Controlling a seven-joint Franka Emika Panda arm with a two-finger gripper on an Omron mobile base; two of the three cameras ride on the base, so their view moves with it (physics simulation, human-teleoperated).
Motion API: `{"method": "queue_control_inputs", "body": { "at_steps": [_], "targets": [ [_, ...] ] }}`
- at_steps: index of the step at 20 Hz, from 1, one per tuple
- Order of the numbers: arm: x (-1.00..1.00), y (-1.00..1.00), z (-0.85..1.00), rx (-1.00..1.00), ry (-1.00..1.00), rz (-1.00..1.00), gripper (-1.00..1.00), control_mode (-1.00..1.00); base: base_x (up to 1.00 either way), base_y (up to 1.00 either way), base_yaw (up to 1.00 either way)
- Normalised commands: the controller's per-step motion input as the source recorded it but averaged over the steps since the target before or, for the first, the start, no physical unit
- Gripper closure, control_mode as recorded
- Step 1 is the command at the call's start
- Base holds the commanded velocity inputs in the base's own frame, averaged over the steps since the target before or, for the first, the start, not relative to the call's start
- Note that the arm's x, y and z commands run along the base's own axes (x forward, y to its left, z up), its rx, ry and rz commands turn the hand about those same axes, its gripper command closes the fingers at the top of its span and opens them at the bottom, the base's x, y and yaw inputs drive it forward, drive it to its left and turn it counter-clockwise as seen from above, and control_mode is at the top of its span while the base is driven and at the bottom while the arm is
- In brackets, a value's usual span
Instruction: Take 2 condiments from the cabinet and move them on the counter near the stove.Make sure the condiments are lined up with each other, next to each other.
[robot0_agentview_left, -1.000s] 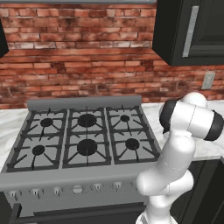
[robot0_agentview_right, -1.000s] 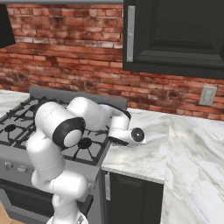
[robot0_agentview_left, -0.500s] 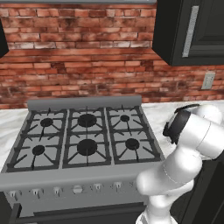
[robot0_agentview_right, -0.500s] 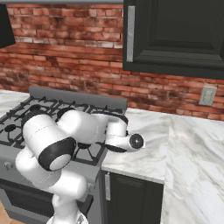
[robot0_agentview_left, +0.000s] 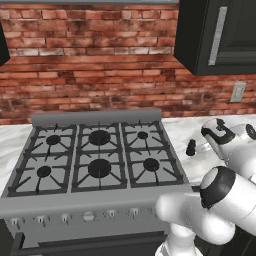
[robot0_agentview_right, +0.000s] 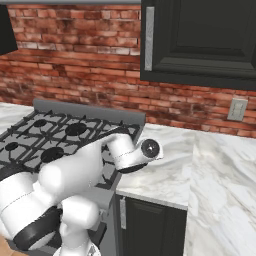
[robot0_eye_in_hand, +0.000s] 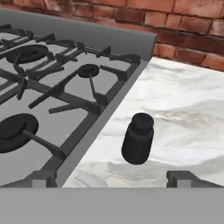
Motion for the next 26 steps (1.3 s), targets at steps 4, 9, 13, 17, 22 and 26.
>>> {"method": "queue_control_inputs", "body": {
  "at_steps": [4, 9, 13, 17, 22, 26],
  "targets": [
    [-0.61, 0.15, 0.52, 0.0, 0.04, -0.02, -1.0, -1.0, 0.0, 0.0, 0.0],
    [-0.6, 0.35, 0.61, 0.0, 0.0, -0.04, -1.0, -1.0, 0.0, 0.0, 0.0],
    [-0.42, 0.54, 0.75, 0.0, 0.0, -0.03, -1.0, -1.0, 0.0, 0.0, 0.0],
    [-0.39, 0.71, 0.76, 0.0, 0.0, -0.06, -1.0, -1.0, 0.0, 0.0, 0.0],
    [-0.34, 0.76, 0.73, -0.01, 0.02, -0.12, -1.0, -1.0, 0.0, 0.0, 0.0],
    [-0.19, 0.82, 0.66, -0.06, 0.06, -0.18, -1.0, -1.0, 0.0, 0.0, 0.0]
  ]
}}
